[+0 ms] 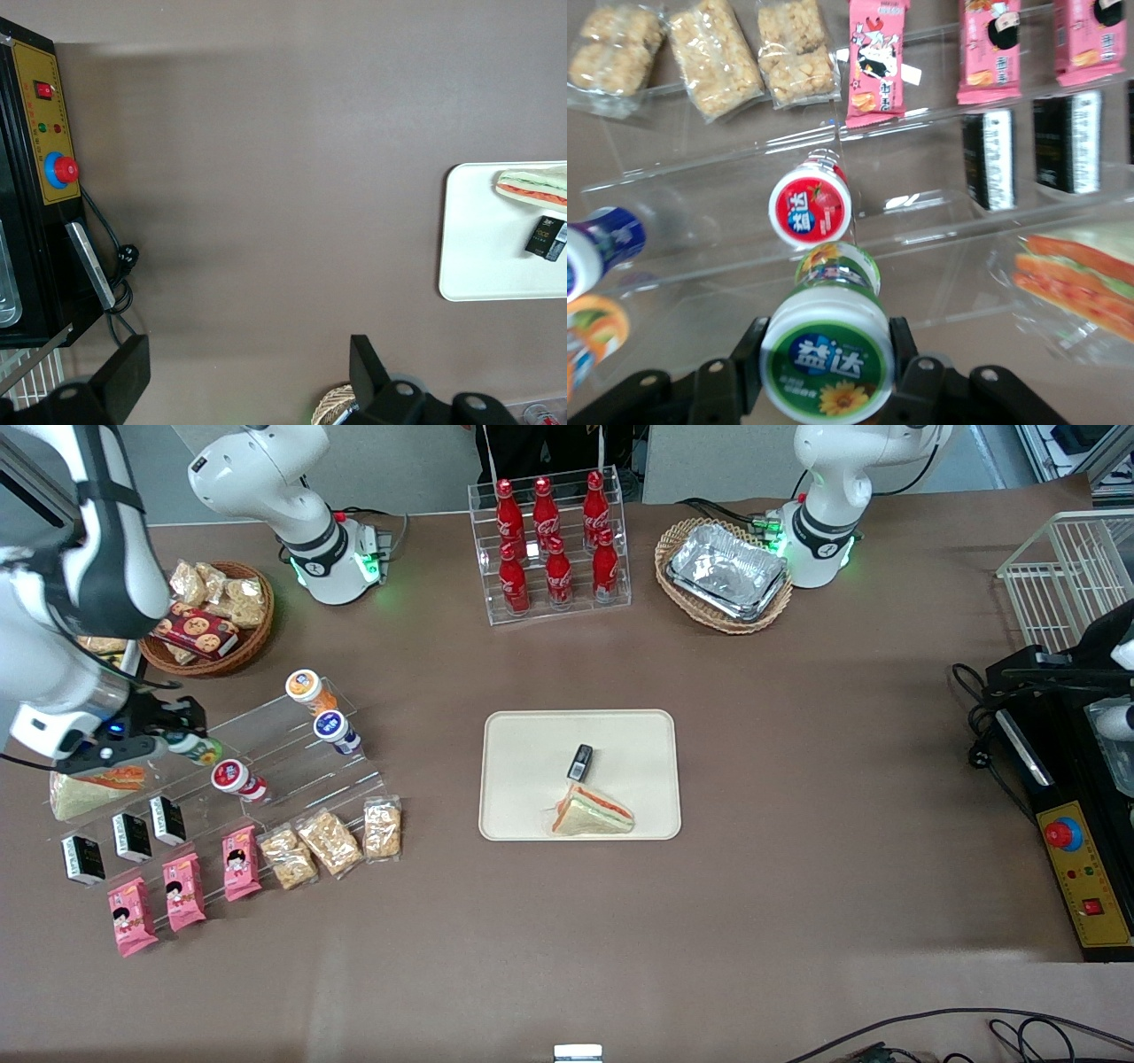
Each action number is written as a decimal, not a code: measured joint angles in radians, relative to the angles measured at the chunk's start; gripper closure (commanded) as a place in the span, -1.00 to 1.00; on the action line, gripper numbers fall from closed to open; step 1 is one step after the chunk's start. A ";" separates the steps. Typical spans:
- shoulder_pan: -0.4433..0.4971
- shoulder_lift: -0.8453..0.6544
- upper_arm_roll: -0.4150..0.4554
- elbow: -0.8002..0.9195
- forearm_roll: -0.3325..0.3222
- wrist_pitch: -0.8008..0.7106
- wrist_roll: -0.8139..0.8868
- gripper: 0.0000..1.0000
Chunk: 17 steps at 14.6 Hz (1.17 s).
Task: Place green gum on tray
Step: 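Lift the green gum bottle and carry it over the cream tray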
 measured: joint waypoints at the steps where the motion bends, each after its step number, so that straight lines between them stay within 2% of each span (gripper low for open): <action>1: 0.005 -0.004 0.004 0.052 0.000 -0.060 0.000 0.46; 5: 0.063 -0.018 0.015 0.278 0.016 -0.288 0.007 0.46; 10: 0.120 0.035 0.046 0.524 0.150 -0.522 0.119 0.44; 14: 0.145 0.094 0.193 0.570 0.203 -0.542 0.408 0.44; 17: 0.155 0.138 0.306 0.572 0.284 -0.530 0.646 0.44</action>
